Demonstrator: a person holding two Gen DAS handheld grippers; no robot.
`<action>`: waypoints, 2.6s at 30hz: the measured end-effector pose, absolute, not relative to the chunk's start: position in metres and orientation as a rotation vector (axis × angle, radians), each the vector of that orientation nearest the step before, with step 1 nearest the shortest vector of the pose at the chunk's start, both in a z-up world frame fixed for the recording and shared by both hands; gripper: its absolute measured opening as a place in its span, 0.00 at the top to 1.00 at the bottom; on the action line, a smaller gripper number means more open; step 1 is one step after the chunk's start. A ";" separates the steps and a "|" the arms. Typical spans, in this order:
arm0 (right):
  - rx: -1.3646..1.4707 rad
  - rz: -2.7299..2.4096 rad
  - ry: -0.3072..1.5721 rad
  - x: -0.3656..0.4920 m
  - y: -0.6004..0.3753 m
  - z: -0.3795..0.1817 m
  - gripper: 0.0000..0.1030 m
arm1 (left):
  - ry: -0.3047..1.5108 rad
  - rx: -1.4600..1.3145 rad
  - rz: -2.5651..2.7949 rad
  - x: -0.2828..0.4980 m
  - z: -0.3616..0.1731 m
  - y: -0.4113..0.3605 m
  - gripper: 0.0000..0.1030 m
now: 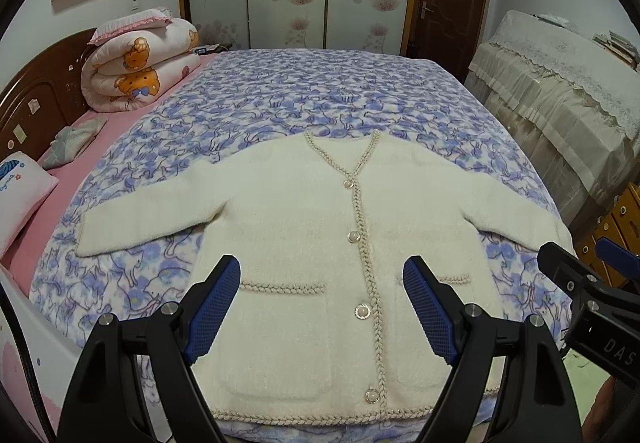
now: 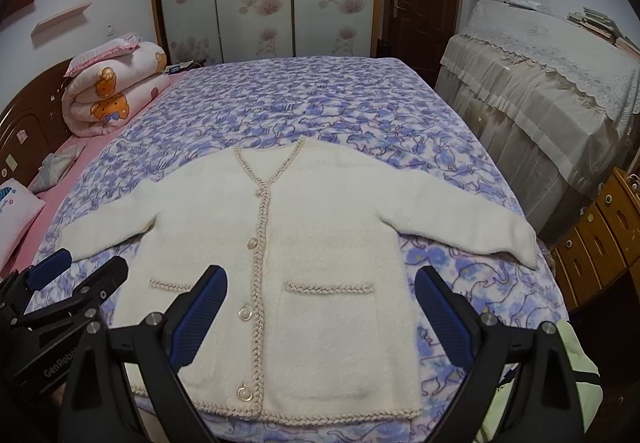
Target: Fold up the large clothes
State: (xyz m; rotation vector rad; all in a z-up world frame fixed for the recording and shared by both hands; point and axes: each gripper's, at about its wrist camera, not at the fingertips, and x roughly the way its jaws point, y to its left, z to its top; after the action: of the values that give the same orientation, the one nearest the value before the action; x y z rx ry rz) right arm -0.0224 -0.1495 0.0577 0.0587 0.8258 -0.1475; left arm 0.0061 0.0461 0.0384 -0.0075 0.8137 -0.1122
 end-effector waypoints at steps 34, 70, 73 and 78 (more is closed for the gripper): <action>0.327 -0.380 0.922 0.021 -0.343 -0.066 0.07 | 0.837 0.015 -0.371 0.084 -0.035 -0.075 0.20; 0.390 -0.230 0.684 0.164 -0.411 -0.069 0.92 | 0.956 -0.057 -0.289 0.200 -0.109 -0.103 0.20; 0.263 -0.058 0.738 0.194 -0.336 -0.076 0.91 | 0.953 -0.088 -0.244 0.204 -0.113 -0.076 0.20; 0.146 0.086 0.963 0.218 -0.260 -0.147 0.73 | 1.014 -0.115 -0.215 0.212 -0.138 -0.048 0.20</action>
State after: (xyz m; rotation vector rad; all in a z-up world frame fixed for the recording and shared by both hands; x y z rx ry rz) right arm 0.2175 -0.2601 -0.1468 0.1462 0.9630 0.0860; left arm 0.2122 -0.0481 -0.1379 -0.1152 1.0138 -0.2149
